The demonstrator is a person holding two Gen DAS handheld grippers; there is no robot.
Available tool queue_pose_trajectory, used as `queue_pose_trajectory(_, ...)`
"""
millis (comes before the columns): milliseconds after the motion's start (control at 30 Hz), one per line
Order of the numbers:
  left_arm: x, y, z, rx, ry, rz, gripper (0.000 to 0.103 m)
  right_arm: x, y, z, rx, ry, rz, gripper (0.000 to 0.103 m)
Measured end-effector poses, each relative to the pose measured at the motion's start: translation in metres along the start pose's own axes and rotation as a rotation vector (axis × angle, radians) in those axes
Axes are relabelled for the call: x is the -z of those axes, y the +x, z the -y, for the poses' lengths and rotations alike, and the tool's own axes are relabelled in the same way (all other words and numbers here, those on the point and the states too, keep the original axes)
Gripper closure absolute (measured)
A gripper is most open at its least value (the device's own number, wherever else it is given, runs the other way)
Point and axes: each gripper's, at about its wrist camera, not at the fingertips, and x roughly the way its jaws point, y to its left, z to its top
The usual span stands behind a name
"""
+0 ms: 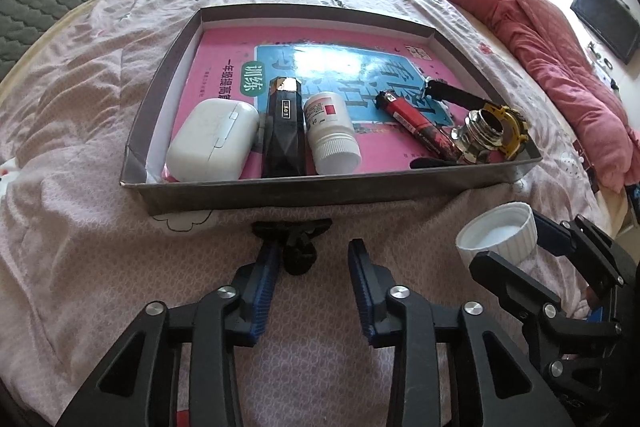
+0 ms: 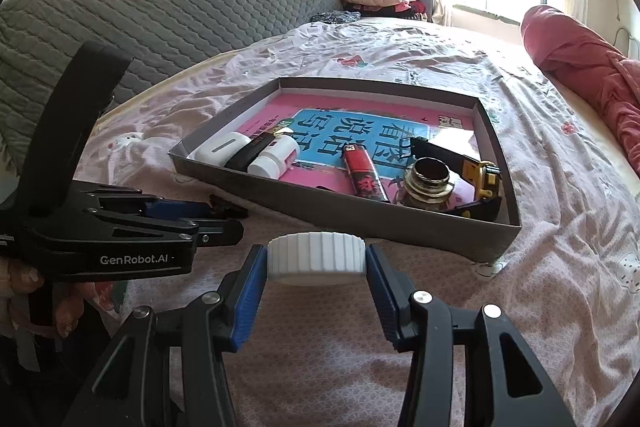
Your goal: Organize rigid objects
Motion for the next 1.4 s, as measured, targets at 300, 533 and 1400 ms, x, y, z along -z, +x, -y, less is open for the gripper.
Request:
queue_pose_trajectory(300,-0.005,0.008,-0.006,-0.006,-0.036,-0.001,0.086,-0.001,0.002,0.003,0.005,0.014,0.003,0.053)
queue_pose_trajectory(533,-0.003,0.004,-0.006,-0.006,-0.031,0.016,0.087,-0.001,0.003,0.002,0.004,0.008,0.006,0.053)
queue_pose_trajectory(1400,-0.006,-0.055,-0.002,0.013,-0.026,0.121,0.087,-0.011,-0.025,-0.005,0.025,0.004,0.124,0.053)
